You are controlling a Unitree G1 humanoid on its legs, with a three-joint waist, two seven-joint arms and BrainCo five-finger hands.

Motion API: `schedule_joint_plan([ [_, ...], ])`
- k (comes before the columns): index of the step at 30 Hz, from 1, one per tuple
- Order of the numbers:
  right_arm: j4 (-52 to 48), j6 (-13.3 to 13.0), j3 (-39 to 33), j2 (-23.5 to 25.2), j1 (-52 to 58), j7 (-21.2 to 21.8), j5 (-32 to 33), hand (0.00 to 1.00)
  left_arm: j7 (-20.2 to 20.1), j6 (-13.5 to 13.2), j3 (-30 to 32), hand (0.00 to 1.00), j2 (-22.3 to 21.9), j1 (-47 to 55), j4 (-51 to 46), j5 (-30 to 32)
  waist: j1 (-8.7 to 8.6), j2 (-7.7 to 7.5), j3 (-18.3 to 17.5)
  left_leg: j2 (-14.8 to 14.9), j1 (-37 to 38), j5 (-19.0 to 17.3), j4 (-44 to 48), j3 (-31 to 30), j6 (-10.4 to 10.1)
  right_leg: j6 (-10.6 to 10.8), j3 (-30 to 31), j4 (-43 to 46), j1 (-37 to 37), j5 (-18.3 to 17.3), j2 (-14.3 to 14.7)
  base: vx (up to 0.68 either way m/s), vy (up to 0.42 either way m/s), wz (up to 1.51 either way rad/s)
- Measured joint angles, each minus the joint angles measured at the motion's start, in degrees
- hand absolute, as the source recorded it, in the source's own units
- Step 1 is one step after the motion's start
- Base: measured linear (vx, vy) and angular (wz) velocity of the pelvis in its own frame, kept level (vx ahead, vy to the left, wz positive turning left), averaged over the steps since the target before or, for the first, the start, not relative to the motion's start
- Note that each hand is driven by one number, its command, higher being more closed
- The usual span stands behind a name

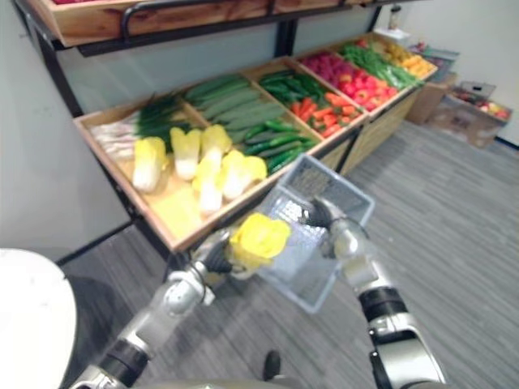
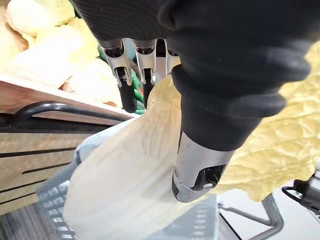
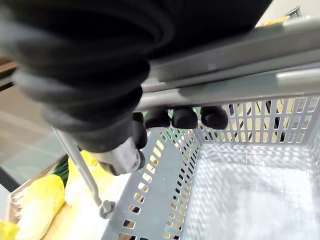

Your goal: Pick vegetable in the basket

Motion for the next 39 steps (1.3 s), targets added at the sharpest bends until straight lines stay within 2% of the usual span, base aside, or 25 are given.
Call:
schedule_joint_plan([
  [9,-4.42,-0.96,3.58,-3.36,2.88,3.51,5.16,1.00,-0.04,0.43,0.36,1.00,-0.46,-2.21,3.69,1.36,-0.49,0.01,0.00,0.01,0.00,-0.14,0.01,0.59,-0.19,0.00,0.50,0.00,-0.43,0.00,0.12,-0.01,0.009,-0.03],
  [12,-5.51,-1.01,3.75,-3.43,3.74,4.45,6.48,1.00,-0.03,0.50,0.31,1.00,-0.47,-3.37,4.16,1.35,-0.54,0.02,-0.01,0.00,0.00,-0.15,0.01,0.60,-0.20,0.00,0.50,0.00,-0.44,0.00,0.12,-0.02,0.021,0.00],
  [16,-6.29,-1.14,5.14,-3.44,4.29,4.70,6.55,1.00,-0.03,0.49,0.11,1.00,-0.48,-4.06,4.26,1.30,-1.52,0.01,-0.01,-0.05,0.00,-0.16,0.01,0.58,-0.20,0.00,0.48,0.00,-0.43,0.00,0.06,-0.01,0.008,0.00],
  [21,-7.25,-2.18,5.83,-3.44,7.78,5.30,9.25,1.00,0.02,0.50,-0.38,1.00,-1.10,-6.35,6.13,1.29,-1.55,0.02,-0.02,-0.05,0.00,-0.17,0.00,0.54,-0.22,-0.01,0.46,0.00,-0.41,-0.01,0.03,0.00,0.000,0.00],
  [35,-9.27,-2.19,8.51,-2.68,13.13,7.31,15.70,1.00,0.84,0.47,-2.05,1.00,-1.21,-9.12,8.15,1.20,-1.63,0.09,-0.12,-0.42,-0.91,0.00,-0.01,-0.84,0.02,-0.01,-0.44,0.01,-0.53,-0.01,-0.52,-0.01,0.007,0.04],
  [36,-9.28,-2.19,8.76,-2.62,13.14,7.31,16.21,1.00,0.98,0.47,-2.06,0.00,-1.21,-9.12,8.28,1.20,-1.60,0.08,-0.14,-0.44,-0.93,0.00,-0.01,-0.87,0.02,-0.01,-0.50,0.01,-0.53,-0.01,-0.54,0.00,0.000,0.00],
  [39,-10.10,-2.17,9.20,-2.50,13.57,7.28,17.30,1.00,1.00,0.48,-2.57,0.00,-1.17,-9.12,8.39,1.21,-1.67,0.07,-0.16,-0.44,-0.95,0.00,-0.01,-0.86,0.02,0.00,-0.50,0.01,-0.56,0.00,-0.53,0.00,0.000,0.00],
])
